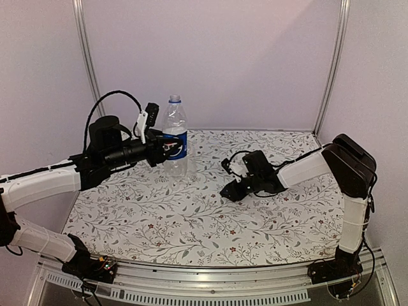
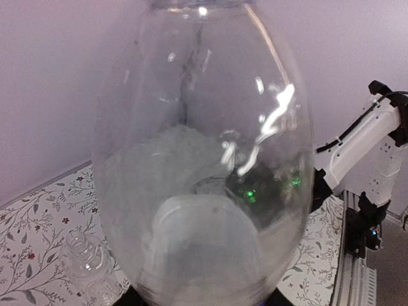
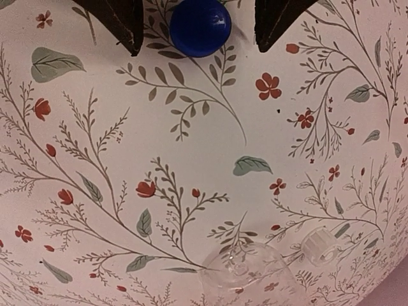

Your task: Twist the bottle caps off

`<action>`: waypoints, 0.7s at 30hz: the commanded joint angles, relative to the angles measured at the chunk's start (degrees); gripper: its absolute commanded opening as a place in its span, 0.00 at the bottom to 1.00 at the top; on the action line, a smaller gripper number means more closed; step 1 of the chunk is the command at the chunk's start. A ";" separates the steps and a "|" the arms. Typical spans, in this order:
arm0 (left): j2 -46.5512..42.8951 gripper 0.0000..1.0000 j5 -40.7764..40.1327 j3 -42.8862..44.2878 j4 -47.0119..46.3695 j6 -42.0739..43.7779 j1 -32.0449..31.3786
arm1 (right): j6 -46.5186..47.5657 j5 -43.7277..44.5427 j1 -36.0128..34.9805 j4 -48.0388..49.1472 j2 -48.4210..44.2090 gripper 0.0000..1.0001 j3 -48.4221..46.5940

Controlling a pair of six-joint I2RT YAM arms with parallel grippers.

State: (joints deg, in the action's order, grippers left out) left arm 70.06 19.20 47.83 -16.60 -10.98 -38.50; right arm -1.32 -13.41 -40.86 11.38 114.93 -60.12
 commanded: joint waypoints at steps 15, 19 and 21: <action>4.83 0.39 3.19 -3.09 -2.32 1.10 -0.44 | -2.78 -11.95 -0.14 -15.17 -27.95 0.93 -11.50; 6.79 0.39 4.29 -3.00 -4.00 1.98 -2.40 | -5.15 -16.64 -0.27 -16.93 -28.12 0.96 -18.95; 7.80 0.40 4.03 -2.51 -3.97 2.72 -3.63 | -6.38 -18.35 -0.23 -17.53 -27.27 0.97 -21.68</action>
State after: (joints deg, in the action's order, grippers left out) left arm 76.42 21.96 45.25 -17.85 -10.17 -39.88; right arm -4.62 -26.00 -40.86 -2.98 87.53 -77.52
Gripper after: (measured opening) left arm 0.397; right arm 0.964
